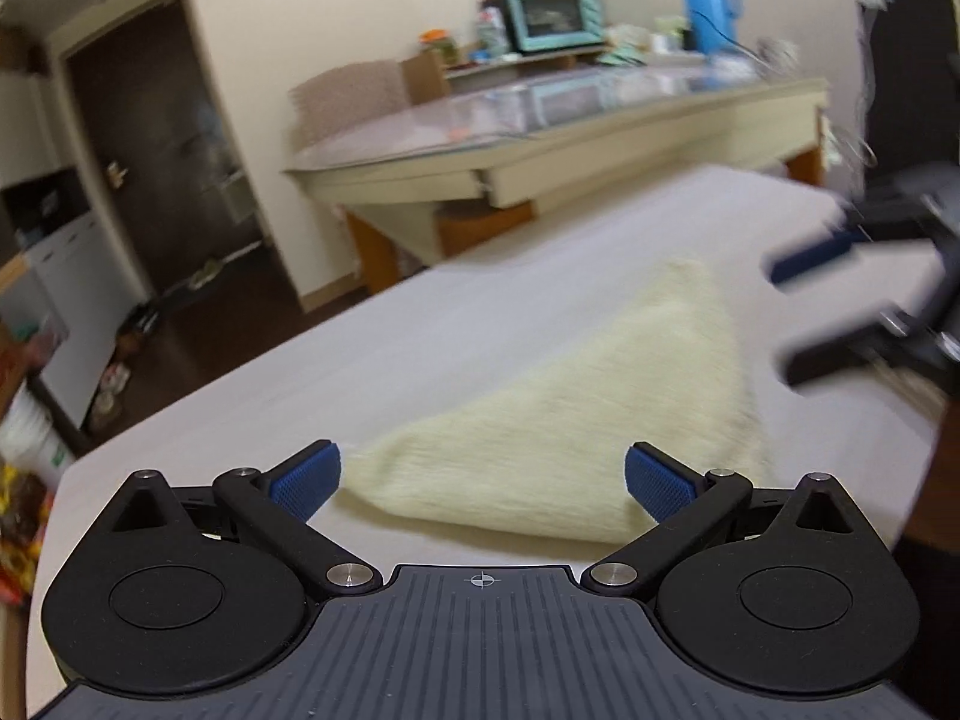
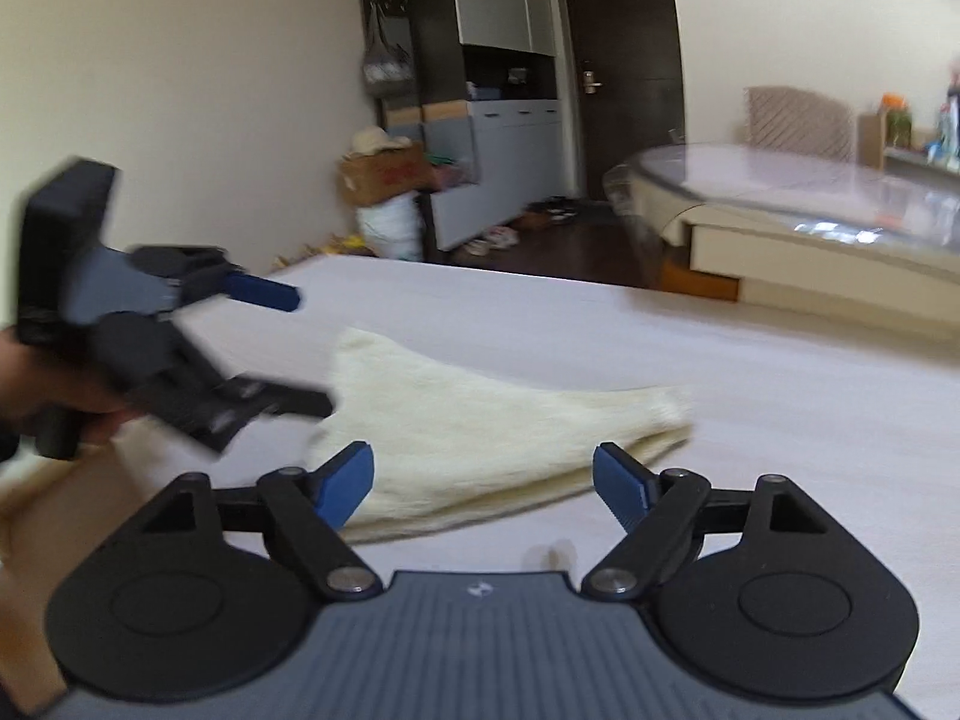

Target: Fold towel

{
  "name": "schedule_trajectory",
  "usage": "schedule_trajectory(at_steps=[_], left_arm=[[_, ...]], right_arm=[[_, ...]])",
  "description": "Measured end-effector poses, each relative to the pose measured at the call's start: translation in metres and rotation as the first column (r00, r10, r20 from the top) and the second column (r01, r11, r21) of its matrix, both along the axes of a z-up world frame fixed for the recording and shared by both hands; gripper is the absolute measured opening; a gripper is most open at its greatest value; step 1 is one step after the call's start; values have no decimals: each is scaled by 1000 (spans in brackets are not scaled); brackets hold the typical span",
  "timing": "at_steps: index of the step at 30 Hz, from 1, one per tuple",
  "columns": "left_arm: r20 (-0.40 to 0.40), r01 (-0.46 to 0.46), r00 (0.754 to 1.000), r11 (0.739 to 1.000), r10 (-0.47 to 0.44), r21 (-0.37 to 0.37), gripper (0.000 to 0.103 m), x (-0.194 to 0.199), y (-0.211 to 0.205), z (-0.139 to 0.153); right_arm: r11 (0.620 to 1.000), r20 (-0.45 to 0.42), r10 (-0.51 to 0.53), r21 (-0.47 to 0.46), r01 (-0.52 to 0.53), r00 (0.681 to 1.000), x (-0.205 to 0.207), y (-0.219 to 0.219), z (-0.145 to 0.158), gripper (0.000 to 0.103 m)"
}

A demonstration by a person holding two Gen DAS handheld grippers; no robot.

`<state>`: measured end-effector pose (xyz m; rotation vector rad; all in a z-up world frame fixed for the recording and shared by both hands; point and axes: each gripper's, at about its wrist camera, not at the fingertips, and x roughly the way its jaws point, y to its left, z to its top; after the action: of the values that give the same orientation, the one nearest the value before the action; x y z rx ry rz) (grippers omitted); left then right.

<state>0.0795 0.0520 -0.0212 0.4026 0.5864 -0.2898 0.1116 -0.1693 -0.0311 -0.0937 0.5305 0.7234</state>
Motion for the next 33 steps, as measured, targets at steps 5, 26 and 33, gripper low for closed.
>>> schedule_trajectory(at_steps=[5, 26, 33], left_arm=[[10, -17, 1000, 999, 16, 29, 103, -8, -7, -10], [-54, 4, 999, 996, -9, -94, 103, 6, -21, -13], [-60, -103, 994, 986, 96, -129, 103, -5, -10, -8]], right_arm=[[990, 28, -7, -144, 11, 1000, 14, 23, -12, 86], [974, 64, -32, -222, 46, 997, 30, 16, -12, 92], [997, 14, -52, -50, 52, 999, 6, -16, 5, 96]])
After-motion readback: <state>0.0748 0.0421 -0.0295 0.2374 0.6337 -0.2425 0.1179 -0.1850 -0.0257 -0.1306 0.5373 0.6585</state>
